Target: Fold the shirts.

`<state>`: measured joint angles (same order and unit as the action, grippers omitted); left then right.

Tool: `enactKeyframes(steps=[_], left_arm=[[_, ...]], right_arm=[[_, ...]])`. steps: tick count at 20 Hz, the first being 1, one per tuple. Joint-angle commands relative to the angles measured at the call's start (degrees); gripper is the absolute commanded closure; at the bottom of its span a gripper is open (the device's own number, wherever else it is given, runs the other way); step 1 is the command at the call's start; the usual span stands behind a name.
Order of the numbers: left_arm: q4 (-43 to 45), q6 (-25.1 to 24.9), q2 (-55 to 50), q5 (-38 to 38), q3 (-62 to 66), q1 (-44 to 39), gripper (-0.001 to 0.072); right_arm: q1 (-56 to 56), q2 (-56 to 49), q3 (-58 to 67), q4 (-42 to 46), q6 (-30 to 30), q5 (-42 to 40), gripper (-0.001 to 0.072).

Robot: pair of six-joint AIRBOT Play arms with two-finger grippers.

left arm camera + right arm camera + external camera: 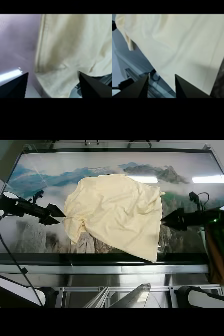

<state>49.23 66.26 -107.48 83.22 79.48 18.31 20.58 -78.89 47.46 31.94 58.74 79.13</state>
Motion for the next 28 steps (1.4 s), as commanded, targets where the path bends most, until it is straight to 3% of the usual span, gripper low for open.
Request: enactKeyframes(steps=[1,2,3,4,5,8,11,15,19,21,22,23,24,26,27,28], left_arm=[[1.8,1.8,-6.7,0.4,4.6,-3.4,0.0026],[1.7,2.4,-8.4,1.9,7.1,-4.2,0.0077],[1.8,2.6,-9.6,3.0,9.1,-4.9,0.0194],[1.8,2.6,-10.3,4.1,10.8,-5.4,0.0508],[1.9,2.3,-10.7,5.1,12.1,-5.4,0.0704],[1.9,2.3,-10.6,7.9,14.9,-4.5,0.0704],[1.8,2.9,-10.6,12.2,17.9,-2.3,0.0705],[1.8,4.3,-10.6,14.4,20.4,0.4,0.0704],[1.7,4.3,-10.6,14.5,22.5,1.0,0.0704],[1.7,4.3,-10.5,14.6,22.6,1.0,0.0704],[1.8,4.3,-10.5,14.7,22.6,1.0,0.0703],[1.8,4.3,-10.5,14.6,22.6,1.0,0.0689],[1.8,4.2,-10.5,14.6,22.6,1.4,0.0687],[1.8,4.2,-10.5,14.6,22.6,2.0,0.0687],[1.8,4.2,-10.5,15.0,22.6,2.5,0.0687],[1.8,4.3,-10.5,16.3,22.5,3.3,0.0688]], right_arm=[[0.0,5.2,-8.0,0.2,0.9,-1.8,0.0349],[0.1,6.2,-9.3,0.3,1.8,-1.8,0.0317],[0.1,6.9,-10.3,0.8,3.0,-1.8,0.0256],[0.1,7.5,-11.2,2.3,5.0,-1.8,0.0245],[0.1,8.1,-12.0,5.1,7.6,-1.8,0.0244],[0.1,9.8,-15.8,12.0,14.2,-2.8,0.0245],[0.0,11.1,-21.9,13.3,17.6,-7.6,0.0245],[-0.9,11.0,-29.3,10.0,16.5,-14.7,0.0245],[-9.0,7.7,-30.3,4.3,16.1,-18.3,0.0246],[-13.0,5.0,-30.1,-2.2,11.6,-22.6,0.0247],[-13.5,3.9,-29.9,-5.9,7.8,-23.8,0.0284],[-13.2,3.4,-29.6,-8.8,4.7,-24.3,0.0406],[-12.7,3.4,-29.3,-10.8,2.3,-24.5,0.0483],[-11.3,3.4,-28.5,-10.5,2.0,-24.0,0.0497],[-10.9,3.5,-28.3,-10.4,1.0,-22.9,0.0689],[-10.3,4.0,-28.1,-9.9,0.8,-21.6,0.0692]])
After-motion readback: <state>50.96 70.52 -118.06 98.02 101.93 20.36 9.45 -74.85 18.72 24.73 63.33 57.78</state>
